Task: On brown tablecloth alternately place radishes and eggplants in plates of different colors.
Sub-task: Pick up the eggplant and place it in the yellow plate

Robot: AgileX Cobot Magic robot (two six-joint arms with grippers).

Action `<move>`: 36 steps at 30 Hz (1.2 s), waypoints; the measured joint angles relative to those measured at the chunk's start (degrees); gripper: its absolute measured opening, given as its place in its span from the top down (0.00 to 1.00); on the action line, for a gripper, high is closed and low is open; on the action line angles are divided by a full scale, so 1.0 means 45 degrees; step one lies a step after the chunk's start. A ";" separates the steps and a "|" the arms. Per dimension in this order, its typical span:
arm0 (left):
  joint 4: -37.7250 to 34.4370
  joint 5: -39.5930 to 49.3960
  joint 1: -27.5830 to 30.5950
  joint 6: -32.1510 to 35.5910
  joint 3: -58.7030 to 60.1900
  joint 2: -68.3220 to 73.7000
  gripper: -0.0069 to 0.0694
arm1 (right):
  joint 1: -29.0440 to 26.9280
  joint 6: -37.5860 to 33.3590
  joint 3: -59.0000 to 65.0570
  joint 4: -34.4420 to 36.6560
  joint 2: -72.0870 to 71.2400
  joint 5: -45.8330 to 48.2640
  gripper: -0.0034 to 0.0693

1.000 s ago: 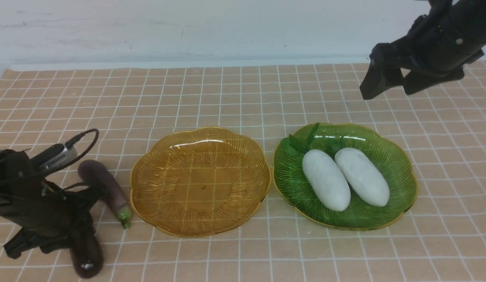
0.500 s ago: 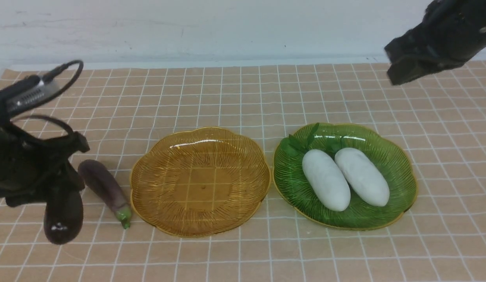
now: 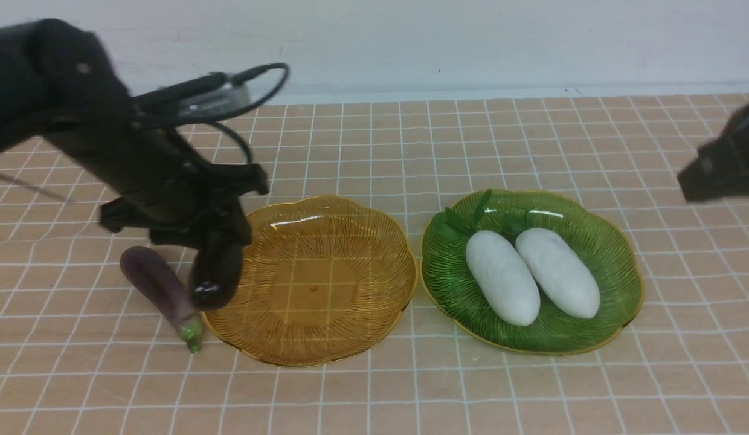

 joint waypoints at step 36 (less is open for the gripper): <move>0.0602 0.1181 0.0234 0.0048 -0.1340 0.1595 0.56 | 0.0000 -0.0091 0.0000 0.0362 0.0000 0.0000 0.97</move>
